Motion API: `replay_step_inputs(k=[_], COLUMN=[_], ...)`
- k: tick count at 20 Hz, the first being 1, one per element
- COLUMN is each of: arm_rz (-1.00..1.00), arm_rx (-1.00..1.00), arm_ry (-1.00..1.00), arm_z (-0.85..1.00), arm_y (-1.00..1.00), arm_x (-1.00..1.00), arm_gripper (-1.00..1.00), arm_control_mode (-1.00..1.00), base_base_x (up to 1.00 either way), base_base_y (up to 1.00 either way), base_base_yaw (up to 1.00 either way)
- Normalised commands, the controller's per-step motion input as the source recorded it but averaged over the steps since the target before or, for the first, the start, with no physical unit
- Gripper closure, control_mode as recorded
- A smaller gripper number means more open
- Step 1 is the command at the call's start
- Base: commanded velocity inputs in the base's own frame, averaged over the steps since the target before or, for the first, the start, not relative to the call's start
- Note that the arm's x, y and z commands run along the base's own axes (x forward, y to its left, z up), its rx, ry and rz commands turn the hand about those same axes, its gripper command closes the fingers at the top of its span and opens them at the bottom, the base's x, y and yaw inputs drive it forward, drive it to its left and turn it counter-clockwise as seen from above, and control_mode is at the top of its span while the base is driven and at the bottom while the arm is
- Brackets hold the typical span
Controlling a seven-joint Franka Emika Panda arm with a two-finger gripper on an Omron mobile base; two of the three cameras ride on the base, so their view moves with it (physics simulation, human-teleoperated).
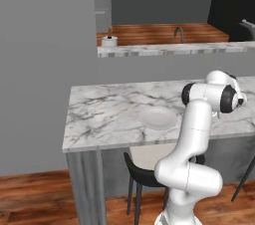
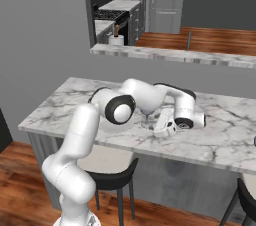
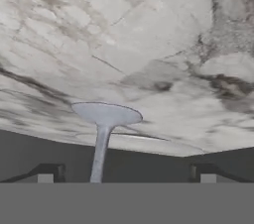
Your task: Retrieve the wine glasses from the counter and place one next to each plate.
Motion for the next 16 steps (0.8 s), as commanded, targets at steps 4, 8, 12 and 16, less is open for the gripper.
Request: replay_step_inputs(k=[4, 8, 12, 16], arm_rz=[0.00, -0.01, 0.00, 0.00], arm_rx=[0.00, 0.00, 0.00, 0.00], arm_ry=[-0.19, -0.30, -0.39, -0.33], arm_z=[0.41, 0.70, 0.95, 1.00], arm_y=[0.00, 0.05, 0.19, 0.25], arm_x=[-0.83, -0.70, -0.60, -0.48], arm_gripper=[-1.00, -1.00, -1.00, -1.00], arm_control_mode=[-1.00, -1.00, -1.00, -1.00], base_base_x=[0.00, 0.00, 0.00, 0.00], base_base_y=[0.00, 0.00, 0.00, 0.00], base_base_yaw=[0.00, 0.00, 0.00, 0.00])
